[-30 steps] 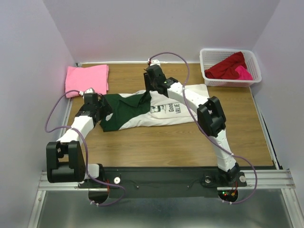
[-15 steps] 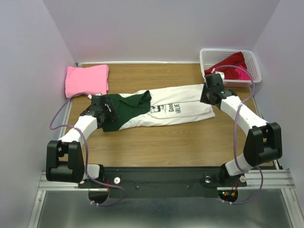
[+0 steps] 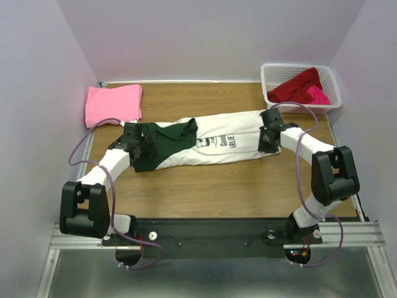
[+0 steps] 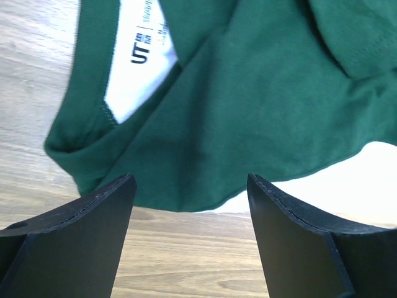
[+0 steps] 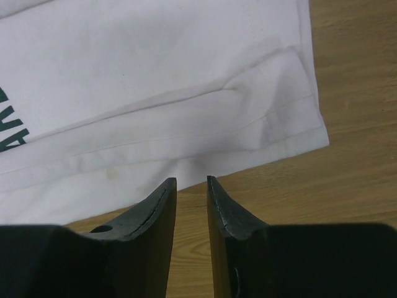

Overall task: Fold and stack the t-shirts
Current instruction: Fold the tshirt

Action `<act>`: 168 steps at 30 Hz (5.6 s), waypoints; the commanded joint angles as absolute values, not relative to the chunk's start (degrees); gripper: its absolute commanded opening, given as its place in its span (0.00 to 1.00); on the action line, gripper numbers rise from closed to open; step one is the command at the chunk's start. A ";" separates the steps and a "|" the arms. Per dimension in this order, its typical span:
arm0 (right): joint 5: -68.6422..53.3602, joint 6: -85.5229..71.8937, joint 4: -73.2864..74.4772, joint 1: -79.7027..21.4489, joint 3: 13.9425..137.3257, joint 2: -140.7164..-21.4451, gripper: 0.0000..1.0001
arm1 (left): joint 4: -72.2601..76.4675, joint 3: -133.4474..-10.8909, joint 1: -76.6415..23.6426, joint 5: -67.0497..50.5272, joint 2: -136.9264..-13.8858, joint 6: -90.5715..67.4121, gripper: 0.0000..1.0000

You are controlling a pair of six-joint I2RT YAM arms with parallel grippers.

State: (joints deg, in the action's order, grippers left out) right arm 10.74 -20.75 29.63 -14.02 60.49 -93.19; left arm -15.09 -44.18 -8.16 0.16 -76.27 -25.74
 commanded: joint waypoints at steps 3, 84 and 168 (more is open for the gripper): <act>11.77 -19.95 29.62 -13.97 64.24 -97.38 0.31 | -15.73 -46.41 -8.96 0.26 -75.67 -24.96 0.84; -5.19 -39.99 14.77 7.21 50.98 -95.62 0.60 | -20.92 -40.78 1.41 0.26 -80.34 -32.43 0.65; -9.93 -25.14 25.40 -2.55 59.15 -80.95 0.65 | -26.37 -63.97 -17.83 0.26 -81.72 -34.88 0.83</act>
State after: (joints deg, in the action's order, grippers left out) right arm -7.25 -27.66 25.34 -2.44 58.28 -79.40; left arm -28.53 -60.93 -13.82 1.78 -77.03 -30.55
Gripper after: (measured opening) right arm 0.620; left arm 0.838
